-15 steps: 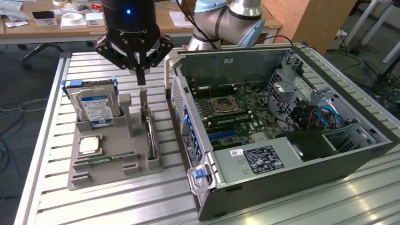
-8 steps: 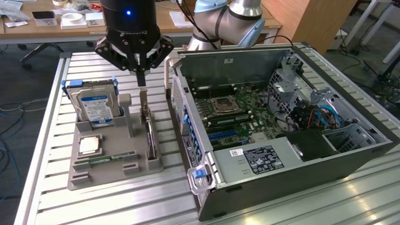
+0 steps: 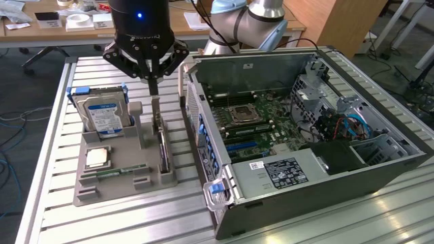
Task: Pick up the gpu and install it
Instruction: 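Reach for the gpu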
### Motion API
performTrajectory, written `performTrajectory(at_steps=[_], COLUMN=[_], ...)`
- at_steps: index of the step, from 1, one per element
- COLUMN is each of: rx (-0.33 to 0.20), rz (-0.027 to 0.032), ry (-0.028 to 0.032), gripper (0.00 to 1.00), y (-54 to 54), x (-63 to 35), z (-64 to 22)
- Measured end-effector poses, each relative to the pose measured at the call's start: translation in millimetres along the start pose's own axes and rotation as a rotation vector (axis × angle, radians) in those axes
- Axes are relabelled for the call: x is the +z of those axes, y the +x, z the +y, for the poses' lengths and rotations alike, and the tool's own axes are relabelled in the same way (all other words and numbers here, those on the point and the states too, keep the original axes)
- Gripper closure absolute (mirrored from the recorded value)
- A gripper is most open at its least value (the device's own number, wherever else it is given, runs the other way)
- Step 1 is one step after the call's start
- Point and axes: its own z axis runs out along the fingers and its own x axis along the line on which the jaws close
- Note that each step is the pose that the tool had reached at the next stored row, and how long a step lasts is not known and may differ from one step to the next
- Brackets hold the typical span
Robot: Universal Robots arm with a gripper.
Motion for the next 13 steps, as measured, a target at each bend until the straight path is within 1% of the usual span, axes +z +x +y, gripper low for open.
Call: performTrajectory(at_steps=[13], rx=[0.0], rz=[-0.0001], ry=[0.0], gripper=[0.89], y=[-0.2], x=[0.5], z=[-13.8])
